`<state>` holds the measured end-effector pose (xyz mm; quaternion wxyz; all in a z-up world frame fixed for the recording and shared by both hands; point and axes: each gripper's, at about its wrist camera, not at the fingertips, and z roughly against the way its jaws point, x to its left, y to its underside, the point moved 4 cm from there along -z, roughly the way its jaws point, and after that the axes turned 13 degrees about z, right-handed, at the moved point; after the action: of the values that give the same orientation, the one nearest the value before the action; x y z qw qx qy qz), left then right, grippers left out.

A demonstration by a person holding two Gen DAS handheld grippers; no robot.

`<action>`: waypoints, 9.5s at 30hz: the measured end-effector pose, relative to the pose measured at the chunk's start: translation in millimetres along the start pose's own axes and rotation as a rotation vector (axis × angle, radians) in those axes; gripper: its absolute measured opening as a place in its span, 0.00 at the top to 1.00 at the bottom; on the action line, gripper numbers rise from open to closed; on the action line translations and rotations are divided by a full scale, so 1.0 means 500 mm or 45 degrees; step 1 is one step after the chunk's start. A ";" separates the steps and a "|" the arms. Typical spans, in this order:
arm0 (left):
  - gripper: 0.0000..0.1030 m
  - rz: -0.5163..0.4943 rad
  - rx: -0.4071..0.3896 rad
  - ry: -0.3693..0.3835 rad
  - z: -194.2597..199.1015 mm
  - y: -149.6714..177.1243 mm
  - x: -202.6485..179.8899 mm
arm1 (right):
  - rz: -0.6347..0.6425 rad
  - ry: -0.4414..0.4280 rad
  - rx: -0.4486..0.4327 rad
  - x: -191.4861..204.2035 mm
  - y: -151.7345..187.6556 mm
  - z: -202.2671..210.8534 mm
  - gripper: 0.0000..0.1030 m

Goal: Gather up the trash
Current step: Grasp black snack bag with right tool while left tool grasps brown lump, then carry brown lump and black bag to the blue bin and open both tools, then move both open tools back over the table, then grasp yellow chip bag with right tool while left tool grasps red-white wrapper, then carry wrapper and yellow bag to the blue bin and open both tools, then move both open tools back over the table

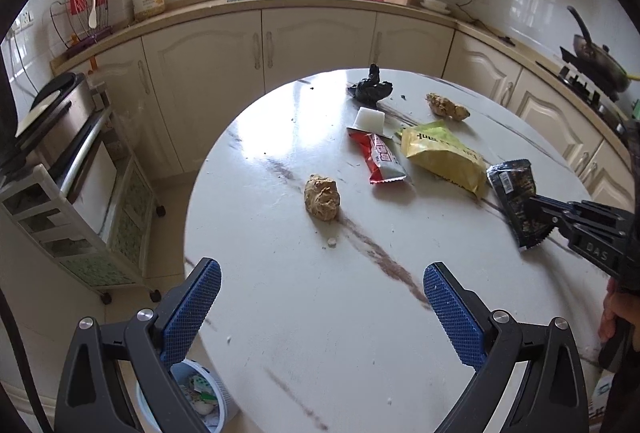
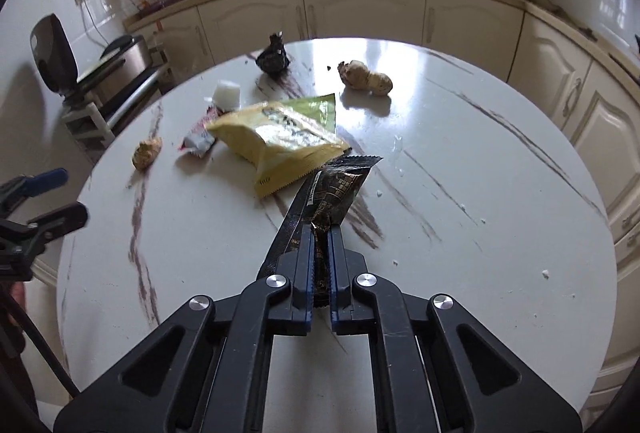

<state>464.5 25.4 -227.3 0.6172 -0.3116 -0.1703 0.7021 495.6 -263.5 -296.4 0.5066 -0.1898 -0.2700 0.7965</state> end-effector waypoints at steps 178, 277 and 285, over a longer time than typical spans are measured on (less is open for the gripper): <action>0.86 -0.065 0.089 0.033 -0.279 -0.134 -0.128 | 0.167 -0.099 -0.065 -0.048 -0.032 0.042 0.84; 0.11 0.177 -0.185 0.020 0.284 0.098 0.191 | 0.237 -0.271 -0.162 0.400 -0.144 0.098 0.29; 0.11 0.048 -0.035 0.176 0.077 -0.019 -0.022 | 0.112 -0.066 -0.081 0.121 -0.114 0.078 0.29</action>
<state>447.3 22.1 -190.4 0.6097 -0.3708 -0.1309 0.6882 488.3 -198.3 -232.0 0.4578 -0.1968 -0.2994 0.8137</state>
